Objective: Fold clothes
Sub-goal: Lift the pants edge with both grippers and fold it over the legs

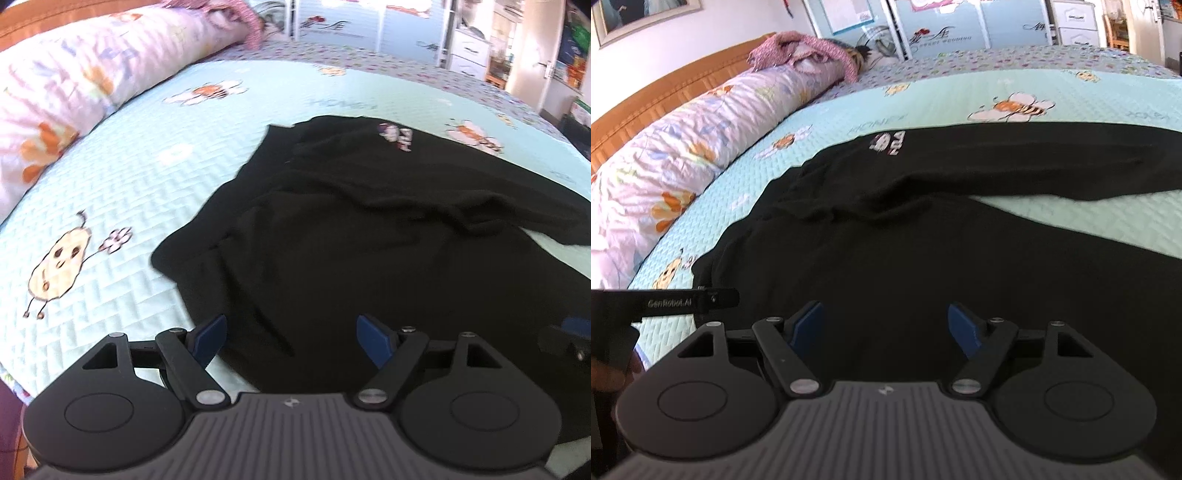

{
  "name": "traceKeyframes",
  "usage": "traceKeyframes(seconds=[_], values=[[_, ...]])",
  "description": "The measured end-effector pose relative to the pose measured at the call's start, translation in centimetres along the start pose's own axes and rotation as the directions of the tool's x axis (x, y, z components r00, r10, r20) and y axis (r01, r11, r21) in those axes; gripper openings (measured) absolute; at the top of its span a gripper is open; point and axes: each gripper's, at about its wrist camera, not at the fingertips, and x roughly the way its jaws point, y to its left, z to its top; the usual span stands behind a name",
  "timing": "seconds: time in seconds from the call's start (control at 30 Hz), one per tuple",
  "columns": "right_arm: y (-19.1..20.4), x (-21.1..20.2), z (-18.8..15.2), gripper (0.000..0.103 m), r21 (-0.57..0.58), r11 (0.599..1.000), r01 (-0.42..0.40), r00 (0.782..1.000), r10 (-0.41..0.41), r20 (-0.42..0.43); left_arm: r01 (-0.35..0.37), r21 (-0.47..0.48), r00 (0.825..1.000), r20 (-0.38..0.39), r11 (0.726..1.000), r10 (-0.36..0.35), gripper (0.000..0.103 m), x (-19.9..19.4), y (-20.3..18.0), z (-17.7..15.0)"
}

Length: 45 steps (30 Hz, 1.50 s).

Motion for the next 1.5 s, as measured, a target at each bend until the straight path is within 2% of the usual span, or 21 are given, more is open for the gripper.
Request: traceKeyframes(seconds=[0.17, 0.33, 0.4, 0.53, 0.6, 0.63, 0.67, 0.7, 0.73, 0.77, 0.87, 0.93, 1.03, 1.1, 1.2, 1.3, 1.37, 1.4, 1.47, 1.5], values=[[2.2, 0.7, -1.1, 0.077, -0.072, 0.996, -0.051, 0.998, 0.048, -0.045, -0.009, -0.073, 1.0, -0.028, 0.997, 0.007, 0.081, 0.6, 2.2, -0.9], [5.6, 1.4, -2.9, 0.079, -0.21, 0.971, -0.114, 0.99, 0.094, -0.104, 0.012, -0.116, 0.999, -0.031, 0.993, -0.016, 0.084, 0.7, 2.9, -1.3], [6.1, 1.6, -3.2, 0.082, -0.249, 0.962, -0.109, 0.991, 0.087, -0.1, 0.013, -0.12, 0.999, -0.033, 0.993, -0.018, 0.087, 0.8, 2.9, -1.2], [6.8, 1.9, -3.8, 0.083, -0.322, 0.943, -0.09, 0.994, 0.067, -0.083, 0.013, -0.115, 0.999, -0.029, 0.993, -0.017, 0.095, 1.5, 2.5, -1.1], [7.1, 2.1, -4.0, 0.078, -0.357, 0.93, -0.08, 0.996, 0.057, -0.074, 0.018, -0.119, 1.0, -0.019, 0.993, -0.021, 0.095, 1.6, 2.4, -1.0], [7.3, 2.2, -4.2, 0.068, -0.375, 0.924, -0.075, 0.996, 0.053, -0.069, 0.028, -0.126, 1.0, -0.006, 0.992, -0.029, 0.091, 1.7, 2.5, -0.8], [7.4, 2.2, -4.3, 0.056, -0.393, 0.917, -0.07, 0.997, 0.048, -0.064, 0.036, -0.132, 0.999, 0.005, 0.991, -0.036, 0.074, 1.6, 2.6, -0.7], [7.6, 2.2, -4.3, 0.049, -0.4, 0.913, -0.074, 0.997, 0.053, -0.064, 0.042, -0.134, 0.999, 0.011, 0.99, -0.041, 0.063, 1.6, 2.8, -0.6], [7.7, 2.1, -4.2, 0.033, -0.407, 0.91, -0.079, 0.996, 0.058, -0.065, 0.047, -0.136, 0.999, 0.017, 0.99, -0.045, 0.046, 1.5, 2.9, -0.4], [7.9, 2.1, -4.2, 0.021, -0.414, 0.906, -0.084, 0.996, 0.062, -0.067, 0.061, -0.141, 0.998, 0.02, 0.988, -0.059, 0.032, 1.5, 3.1, -0.3], [8.2, 1.8, -4.0, 0.009, -0.421, 0.902, -0.099, 0.995, 0.078, -0.067, 0.1, -0.169, 0.995, 0.035, 0.98, -0.096, 0.017, 1.1, 3.9, -0.1], [8.3, 1.2, -3.9, 0.005, -0.42, 0.901, -0.109, 0.994, 0.095, -0.054, 0.111, -0.18, 0.993, 0.06, 0.977, -0.102, 0.012, 0.2, 4.2, -0.2], [8.4, 0.0, -3.5, 0.004, -0.433, 0.892, -0.134, 0.991, 0.131, -0.036, 0.111, -0.17, 0.99, 0.105, 0.979, -0.094, 0.01, -2.1, 4.2, -0.8], [8.5, -0.9, -3.2, 0.004, -0.431, 0.888, -0.162, 0.986, 0.163, -0.034, 0.111, -0.173, 0.99, 0.103, 0.979, -0.094, 0.01, -2.8, 4.5, -1.1], [8.8, -1.6, -3.6, 0.004, -0.438, 0.876, -0.203, 0.978, 0.2, -0.054, 0.098, -0.184, 0.993, 0.082, 0.978, -0.084, 0.011, -2.9, 4.9, -1.5], [9.0, -0.8, -4.7, 0.012, -0.458, 0.867, -0.198, 0.98, 0.162, -0.117, 0.088, -0.217, 0.996, 0.027, 0.972, -0.084, 0.023, -1.7, 5.6, -2.0], [9.1, -0.8, -4.6, 0.039, -0.444, 0.879, -0.175, 0.984, 0.144, -0.102, 0.089, -0.232, 0.996, 0.02, 0.969, -0.086, 0.046, -1.0, 6.1, -1.7], [9.1, -1.1, -4.3, 0.046, -0.441, 0.88, -0.176, 0.984, 0.155, -0.083, 0.092, -0.238, 0.996, 0.029, 0.967, -0.088, 0.051, -0.8, 6.4, -1.5], [9.3, -1.8, -3.8, 0.072, -0.445, 0.879, -0.172, 0.984, 0.175, -0.033, 0.093, -0.26, 0.996, 0.029, 0.961, -0.089, 0.061, -0.2, 7.0, -0.8], [9.6, -2.0, -3.6, 0.075, -0.454, 0.876, -0.165, 0.984, 0.18, -0.01, 0.096, -0.269, 0.995, 0.027, 0.958, -0.092, 0.063, 0.2, 7.2, -0.4]])
